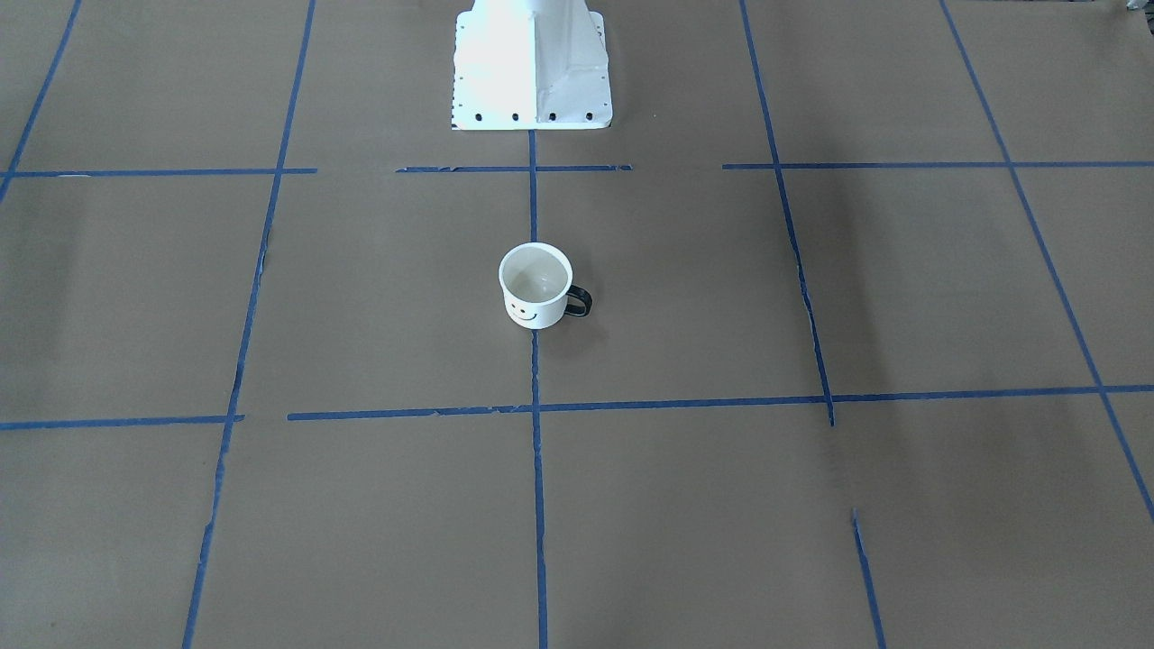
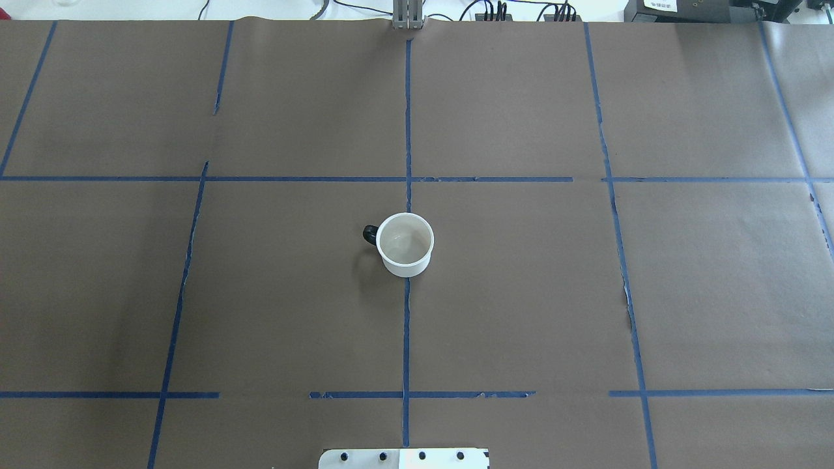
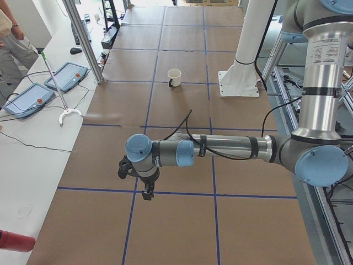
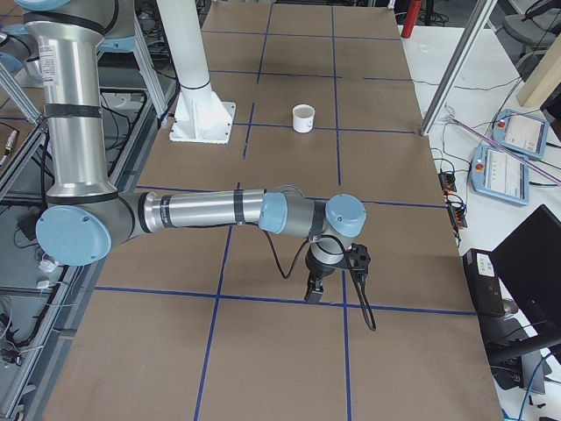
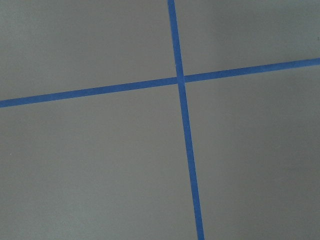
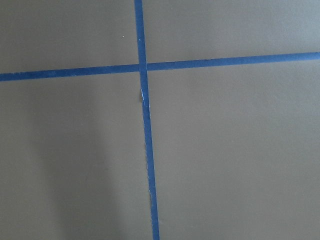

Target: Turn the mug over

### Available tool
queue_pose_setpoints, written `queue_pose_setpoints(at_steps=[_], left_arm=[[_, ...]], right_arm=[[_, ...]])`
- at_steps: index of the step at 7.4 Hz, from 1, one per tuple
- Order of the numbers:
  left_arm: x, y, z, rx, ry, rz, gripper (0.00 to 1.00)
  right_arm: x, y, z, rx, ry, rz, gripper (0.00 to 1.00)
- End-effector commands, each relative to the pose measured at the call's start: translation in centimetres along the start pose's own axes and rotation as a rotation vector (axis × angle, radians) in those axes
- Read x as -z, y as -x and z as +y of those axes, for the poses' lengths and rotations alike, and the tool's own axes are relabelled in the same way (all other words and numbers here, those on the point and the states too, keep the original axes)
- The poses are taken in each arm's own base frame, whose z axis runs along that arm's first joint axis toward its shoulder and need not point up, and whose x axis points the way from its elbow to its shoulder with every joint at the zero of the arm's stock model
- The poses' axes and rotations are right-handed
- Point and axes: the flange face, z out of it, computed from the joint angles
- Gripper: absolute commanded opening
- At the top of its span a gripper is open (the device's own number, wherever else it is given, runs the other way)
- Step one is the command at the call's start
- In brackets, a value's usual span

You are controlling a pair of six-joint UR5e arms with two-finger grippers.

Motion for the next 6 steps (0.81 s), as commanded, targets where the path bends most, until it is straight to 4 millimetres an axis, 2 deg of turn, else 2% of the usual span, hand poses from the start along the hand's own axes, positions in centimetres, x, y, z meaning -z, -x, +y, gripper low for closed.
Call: queue_pose_setpoints(at_steps=[1, 6], left_arm=[[0.72, -0.75, -0.58, -0.016, -0.017, -0.003, 1.00], [0.96, -0.97, -0.66, -0.031, -0.023, -0.006, 1.00]], right_arm=[[0.03, 0.03, -0.03, 0.000, -0.001, 0.000, 1.00], [0.03, 0.03, -0.03, 0.000, -0.001, 0.000, 1.00]])
